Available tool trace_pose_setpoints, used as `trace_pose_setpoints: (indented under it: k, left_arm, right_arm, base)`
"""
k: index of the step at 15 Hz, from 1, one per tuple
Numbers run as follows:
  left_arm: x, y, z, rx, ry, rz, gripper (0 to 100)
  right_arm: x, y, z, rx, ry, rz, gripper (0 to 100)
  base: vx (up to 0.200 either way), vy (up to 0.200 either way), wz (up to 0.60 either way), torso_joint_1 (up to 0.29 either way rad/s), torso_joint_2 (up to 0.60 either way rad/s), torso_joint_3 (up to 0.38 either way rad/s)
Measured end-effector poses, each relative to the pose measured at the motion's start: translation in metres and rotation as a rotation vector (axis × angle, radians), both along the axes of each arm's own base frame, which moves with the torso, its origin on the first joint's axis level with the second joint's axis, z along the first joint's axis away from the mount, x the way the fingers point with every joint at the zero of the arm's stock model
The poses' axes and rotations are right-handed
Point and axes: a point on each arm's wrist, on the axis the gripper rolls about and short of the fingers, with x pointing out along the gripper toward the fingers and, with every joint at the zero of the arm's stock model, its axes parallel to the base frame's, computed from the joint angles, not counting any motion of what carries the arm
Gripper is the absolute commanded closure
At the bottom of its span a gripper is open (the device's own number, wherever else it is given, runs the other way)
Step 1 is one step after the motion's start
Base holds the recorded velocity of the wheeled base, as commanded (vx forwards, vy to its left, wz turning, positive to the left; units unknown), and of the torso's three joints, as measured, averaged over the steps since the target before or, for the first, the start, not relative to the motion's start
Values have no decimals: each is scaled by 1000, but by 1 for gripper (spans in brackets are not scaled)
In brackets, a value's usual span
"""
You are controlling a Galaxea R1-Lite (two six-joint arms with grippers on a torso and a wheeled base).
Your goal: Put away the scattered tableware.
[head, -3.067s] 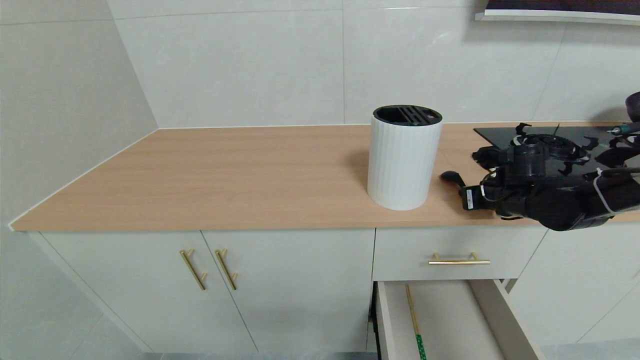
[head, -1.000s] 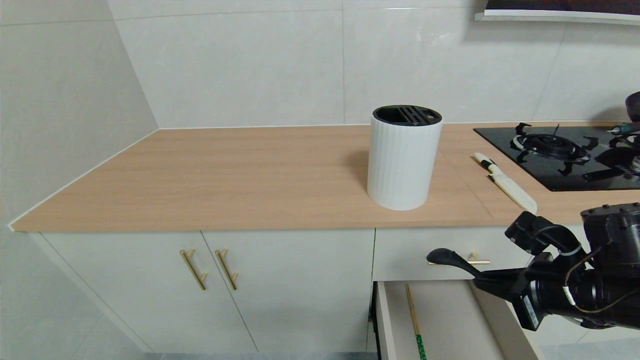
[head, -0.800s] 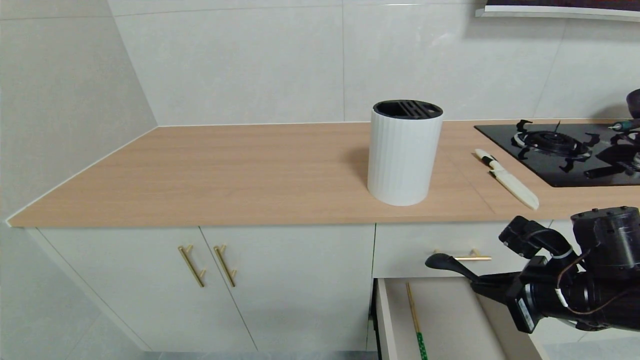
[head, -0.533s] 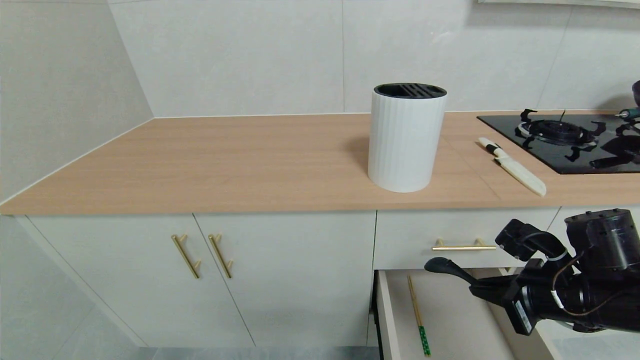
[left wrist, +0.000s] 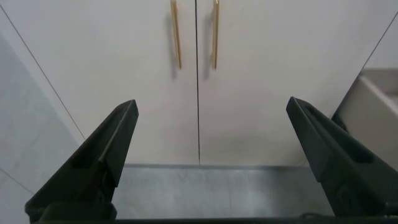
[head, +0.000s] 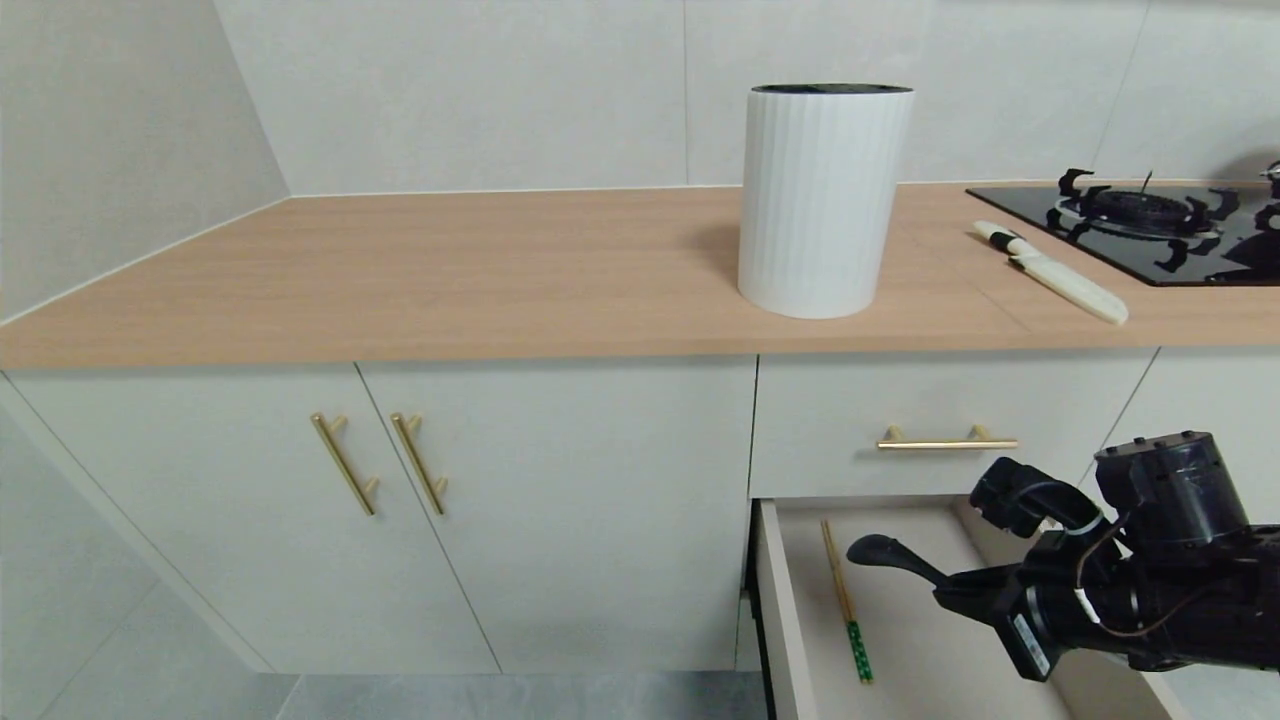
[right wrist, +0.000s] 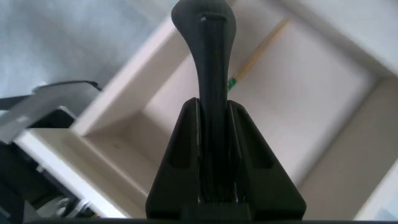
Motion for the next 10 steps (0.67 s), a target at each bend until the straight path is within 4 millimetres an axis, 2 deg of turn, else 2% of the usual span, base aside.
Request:
trace_pose_setpoints:
  k: [4,10]
  left_arm:
    - [0,0,0,0,0,0,0]
    - [0,0,0,0,0,0,0]
  right_arm:
    - [10,2,-7,-3,-16,-17,100]
    - [31,5,-34,-100,-23,-175,100]
  base:
    - [0,0,0,-85,380,273]
    - [0,0,0,-7,37,24]
